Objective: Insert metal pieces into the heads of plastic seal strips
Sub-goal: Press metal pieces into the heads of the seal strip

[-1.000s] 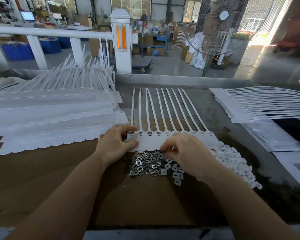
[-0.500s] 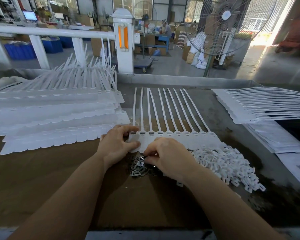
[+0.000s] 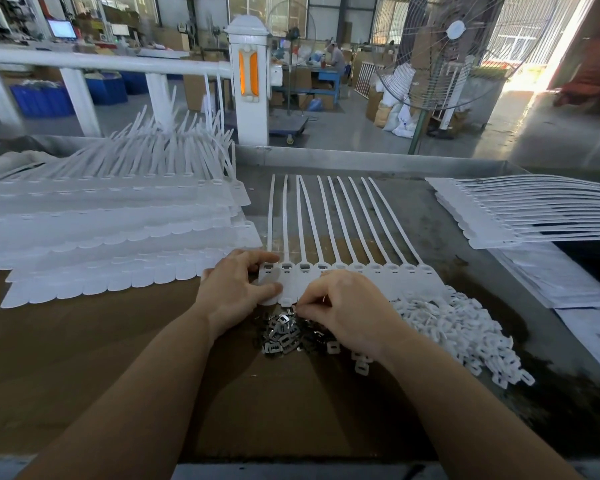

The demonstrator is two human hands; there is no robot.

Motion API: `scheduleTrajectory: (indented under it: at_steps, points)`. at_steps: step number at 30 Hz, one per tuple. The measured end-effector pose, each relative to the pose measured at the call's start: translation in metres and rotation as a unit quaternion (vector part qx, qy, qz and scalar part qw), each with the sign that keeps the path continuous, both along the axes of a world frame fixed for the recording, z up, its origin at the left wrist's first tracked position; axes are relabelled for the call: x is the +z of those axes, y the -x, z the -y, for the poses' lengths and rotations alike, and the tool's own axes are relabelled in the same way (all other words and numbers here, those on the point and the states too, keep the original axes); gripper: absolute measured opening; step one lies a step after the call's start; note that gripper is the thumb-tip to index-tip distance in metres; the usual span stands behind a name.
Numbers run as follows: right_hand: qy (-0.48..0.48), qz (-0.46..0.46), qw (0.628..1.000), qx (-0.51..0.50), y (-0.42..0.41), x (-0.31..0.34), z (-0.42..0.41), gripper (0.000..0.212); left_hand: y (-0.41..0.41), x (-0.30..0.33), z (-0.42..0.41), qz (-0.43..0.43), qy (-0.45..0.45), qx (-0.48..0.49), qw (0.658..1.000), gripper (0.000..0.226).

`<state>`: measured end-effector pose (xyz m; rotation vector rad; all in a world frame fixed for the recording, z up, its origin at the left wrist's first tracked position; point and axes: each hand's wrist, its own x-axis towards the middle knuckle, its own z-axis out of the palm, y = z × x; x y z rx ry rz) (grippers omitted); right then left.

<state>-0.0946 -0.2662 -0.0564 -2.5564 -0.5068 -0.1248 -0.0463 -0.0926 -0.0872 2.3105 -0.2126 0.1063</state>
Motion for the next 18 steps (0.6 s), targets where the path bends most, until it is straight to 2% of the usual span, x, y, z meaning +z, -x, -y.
scheduleTrajectory:
  at_steps: [9,18]
  points:
    - [-0.075,-0.005,0.997,-0.013,-0.0026,0.0007,0.0075,0.009,0.0003,-0.0003,0.0002,-0.002,0.008,-0.001,1.000,0.037]
    - [-0.066,-0.017,0.997,-0.035,-0.0036,0.0018,0.0080,0.008,-0.0002,0.0002,-0.0001,-0.006,0.007,0.000,1.000,0.037]
